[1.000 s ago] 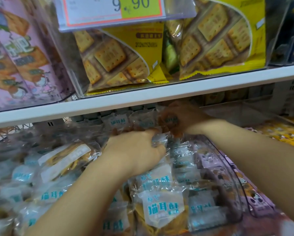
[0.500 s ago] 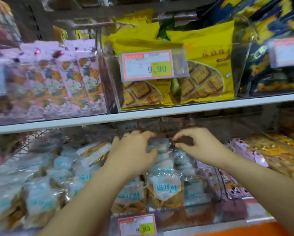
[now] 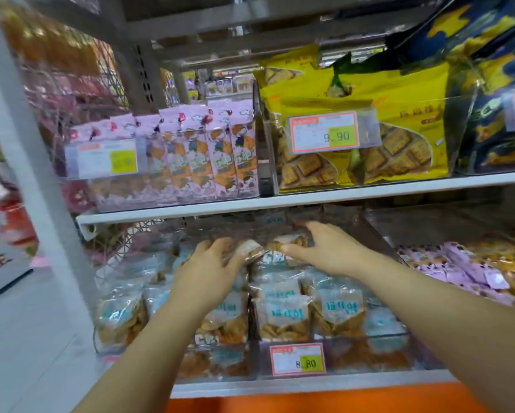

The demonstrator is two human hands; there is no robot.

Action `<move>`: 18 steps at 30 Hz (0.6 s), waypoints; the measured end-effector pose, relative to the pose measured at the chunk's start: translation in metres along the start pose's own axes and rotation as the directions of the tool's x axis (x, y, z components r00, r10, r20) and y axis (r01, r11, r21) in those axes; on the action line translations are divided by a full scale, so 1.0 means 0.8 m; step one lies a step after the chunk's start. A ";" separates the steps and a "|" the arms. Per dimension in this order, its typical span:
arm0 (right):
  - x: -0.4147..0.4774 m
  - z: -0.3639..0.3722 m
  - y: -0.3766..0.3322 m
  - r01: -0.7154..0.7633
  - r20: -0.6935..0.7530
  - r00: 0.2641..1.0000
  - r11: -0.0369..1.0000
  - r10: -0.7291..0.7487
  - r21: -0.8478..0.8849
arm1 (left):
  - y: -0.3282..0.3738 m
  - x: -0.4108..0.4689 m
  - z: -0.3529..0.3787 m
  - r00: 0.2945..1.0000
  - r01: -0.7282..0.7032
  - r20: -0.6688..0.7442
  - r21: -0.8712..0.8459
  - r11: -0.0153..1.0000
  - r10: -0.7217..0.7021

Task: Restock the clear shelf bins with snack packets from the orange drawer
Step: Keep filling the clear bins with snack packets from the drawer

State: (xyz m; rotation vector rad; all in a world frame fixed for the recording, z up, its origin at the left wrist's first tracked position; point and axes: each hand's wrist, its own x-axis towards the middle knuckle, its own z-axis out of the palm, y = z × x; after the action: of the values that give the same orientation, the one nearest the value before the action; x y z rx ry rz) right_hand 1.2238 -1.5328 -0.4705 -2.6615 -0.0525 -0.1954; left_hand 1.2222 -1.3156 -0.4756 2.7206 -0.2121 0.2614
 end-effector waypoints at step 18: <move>-0.073 -0.015 -0.012 0.100 -0.253 0.956 0.650 0.147 0.753 | 0.012 -0.042 -0.032 0.931 -0.292 -0.313 -0.328 0.898 0.188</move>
State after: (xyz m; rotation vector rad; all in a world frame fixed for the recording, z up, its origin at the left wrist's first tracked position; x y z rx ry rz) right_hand 1.1635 -1.5304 -0.4642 -1.7502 0.0006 -0.4501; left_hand 1.1840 -1.3101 -0.4560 2.2499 -0.4715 0.6016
